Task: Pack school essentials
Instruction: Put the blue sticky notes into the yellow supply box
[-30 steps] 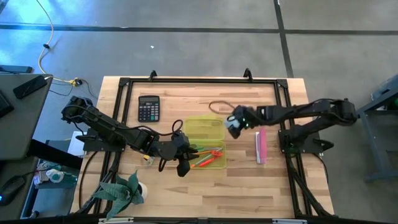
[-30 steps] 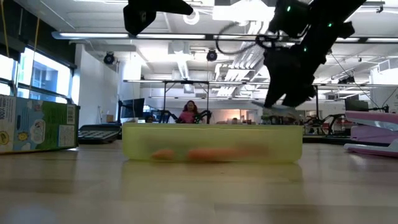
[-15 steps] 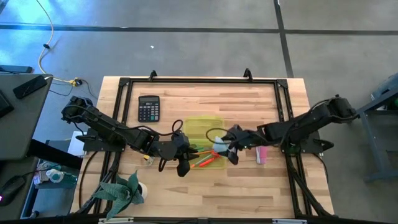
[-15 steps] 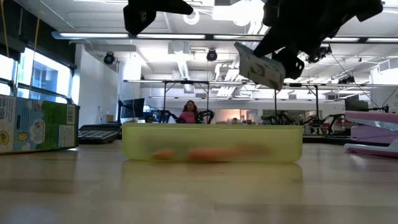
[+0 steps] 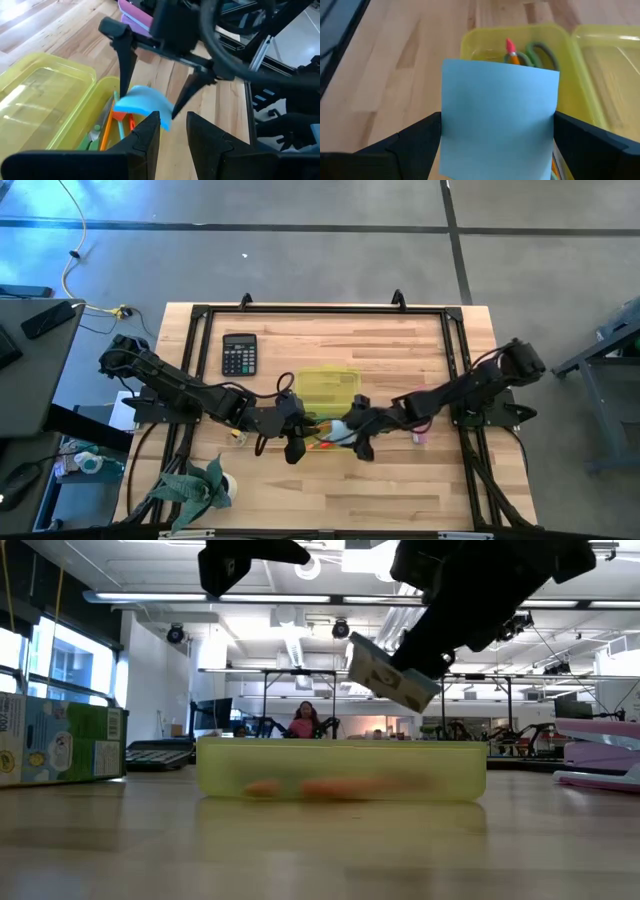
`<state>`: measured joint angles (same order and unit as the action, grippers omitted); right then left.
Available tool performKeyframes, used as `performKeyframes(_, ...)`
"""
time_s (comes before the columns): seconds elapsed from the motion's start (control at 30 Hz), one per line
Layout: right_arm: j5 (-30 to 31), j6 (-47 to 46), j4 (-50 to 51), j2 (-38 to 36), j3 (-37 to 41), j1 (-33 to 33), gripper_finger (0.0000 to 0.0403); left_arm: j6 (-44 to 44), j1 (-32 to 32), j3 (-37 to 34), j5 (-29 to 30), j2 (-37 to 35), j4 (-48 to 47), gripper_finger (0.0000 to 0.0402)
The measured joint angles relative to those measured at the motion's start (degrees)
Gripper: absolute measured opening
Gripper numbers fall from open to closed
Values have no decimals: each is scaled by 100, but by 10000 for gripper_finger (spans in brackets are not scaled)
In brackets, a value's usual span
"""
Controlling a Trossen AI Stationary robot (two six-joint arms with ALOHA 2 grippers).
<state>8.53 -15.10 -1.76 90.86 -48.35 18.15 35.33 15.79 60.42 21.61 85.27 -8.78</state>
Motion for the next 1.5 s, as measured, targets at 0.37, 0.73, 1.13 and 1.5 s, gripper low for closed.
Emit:
performKeyframes(0.37, -17, 276, 606, 419, -266, 2, 353, 0, 0, 0, 0, 0, -35, 86)
performKeyframes(0.73, 218, 617, 639, 419, -246, 2, 353, 0, -2, 0, 0, 0, -33, 86)
performKeyframes(1.13, 175, 658, 727, 530, -237, 2, 353, 0, -1, 0, 0, 0, -25, 86)
performKeyframes(1.5, 92, 659, 708, 530, -237, 0, 394, 0, 0, 0, 0, 0, -28, 86)
